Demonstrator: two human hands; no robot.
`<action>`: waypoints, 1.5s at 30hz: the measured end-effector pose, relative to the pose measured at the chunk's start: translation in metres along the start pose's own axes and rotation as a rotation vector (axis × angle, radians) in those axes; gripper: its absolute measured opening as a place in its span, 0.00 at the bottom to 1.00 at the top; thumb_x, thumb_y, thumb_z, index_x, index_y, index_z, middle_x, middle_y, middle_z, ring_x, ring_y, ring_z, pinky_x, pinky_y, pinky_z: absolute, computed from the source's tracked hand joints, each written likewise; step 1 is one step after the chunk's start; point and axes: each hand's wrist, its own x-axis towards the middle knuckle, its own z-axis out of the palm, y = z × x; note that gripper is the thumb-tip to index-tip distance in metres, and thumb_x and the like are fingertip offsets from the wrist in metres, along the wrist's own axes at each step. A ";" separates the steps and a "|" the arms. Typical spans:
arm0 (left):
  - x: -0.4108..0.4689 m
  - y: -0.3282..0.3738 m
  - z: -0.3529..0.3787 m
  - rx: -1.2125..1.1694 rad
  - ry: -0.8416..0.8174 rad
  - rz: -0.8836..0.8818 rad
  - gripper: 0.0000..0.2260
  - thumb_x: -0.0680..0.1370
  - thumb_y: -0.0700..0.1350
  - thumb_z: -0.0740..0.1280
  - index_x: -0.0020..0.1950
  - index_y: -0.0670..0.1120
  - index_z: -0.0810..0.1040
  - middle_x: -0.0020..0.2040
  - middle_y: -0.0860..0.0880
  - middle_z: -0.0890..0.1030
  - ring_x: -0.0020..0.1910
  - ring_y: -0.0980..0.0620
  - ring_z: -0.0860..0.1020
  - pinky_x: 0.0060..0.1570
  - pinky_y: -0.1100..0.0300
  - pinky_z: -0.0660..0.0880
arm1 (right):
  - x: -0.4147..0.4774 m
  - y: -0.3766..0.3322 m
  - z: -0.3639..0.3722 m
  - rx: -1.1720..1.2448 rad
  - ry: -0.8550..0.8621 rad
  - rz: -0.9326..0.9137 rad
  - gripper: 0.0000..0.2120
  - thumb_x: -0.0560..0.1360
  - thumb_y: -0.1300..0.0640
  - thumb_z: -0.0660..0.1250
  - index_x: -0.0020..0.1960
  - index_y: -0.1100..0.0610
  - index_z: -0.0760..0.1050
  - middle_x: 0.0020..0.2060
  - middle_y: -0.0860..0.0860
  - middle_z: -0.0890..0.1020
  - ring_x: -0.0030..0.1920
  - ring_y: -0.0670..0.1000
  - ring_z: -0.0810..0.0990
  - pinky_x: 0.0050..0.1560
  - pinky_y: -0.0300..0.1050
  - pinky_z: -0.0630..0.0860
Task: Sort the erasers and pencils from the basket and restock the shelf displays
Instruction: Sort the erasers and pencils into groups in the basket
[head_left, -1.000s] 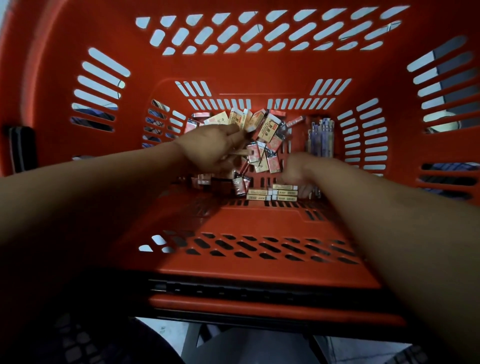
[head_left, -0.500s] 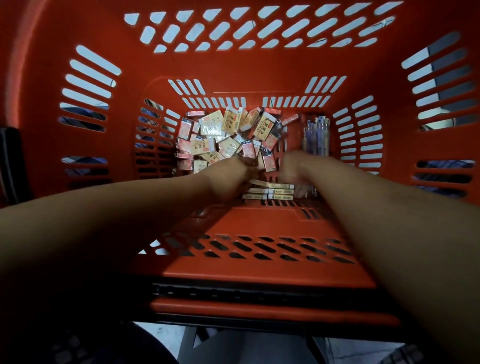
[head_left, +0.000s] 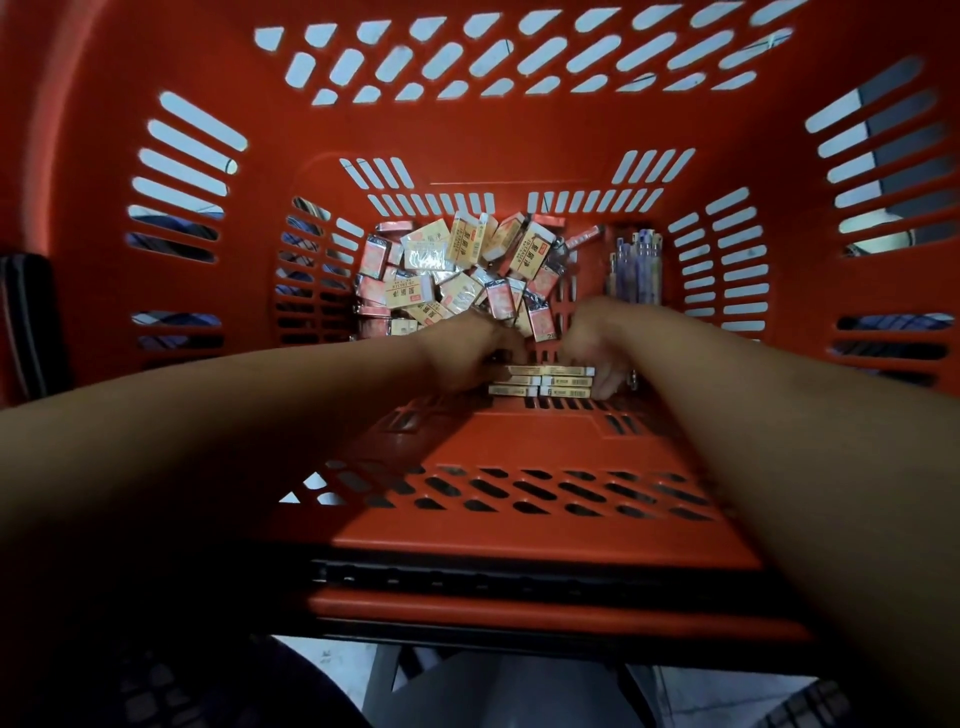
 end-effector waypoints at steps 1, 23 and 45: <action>0.001 0.000 0.001 -0.016 0.004 -0.036 0.10 0.78 0.41 0.72 0.59 0.44 0.83 0.55 0.45 0.84 0.56 0.44 0.80 0.51 0.58 0.71 | 0.001 -0.001 0.000 0.000 -0.006 -0.002 0.24 0.81 0.61 0.66 0.74 0.67 0.65 0.63 0.69 0.77 0.41 0.64 0.87 0.47 0.61 0.84; 0.001 -0.005 -0.002 0.155 -0.106 0.020 0.14 0.72 0.52 0.66 0.51 0.45 0.83 0.46 0.46 0.81 0.45 0.44 0.79 0.46 0.52 0.77 | 0.003 -0.004 -0.007 -0.040 -0.138 0.044 0.24 0.81 0.60 0.66 0.73 0.69 0.65 0.64 0.66 0.76 0.46 0.60 0.84 0.52 0.54 0.83; 0.001 -0.011 -0.018 0.450 0.324 0.144 0.16 0.79 0.48 0.66 0.62 0.40 0.77 0.62 0.38 0.74 0.49 0.38 0.78 0.37 0.49 0.78 | -0.035 -0.030 -0.030 -0.251 0.233 -0.152 0.04 0.79 0.62 0.67 0.49 0.63 0.75 0.47 0.59 0.80 0.50 0.57 0.82 0.55 0.51 0.81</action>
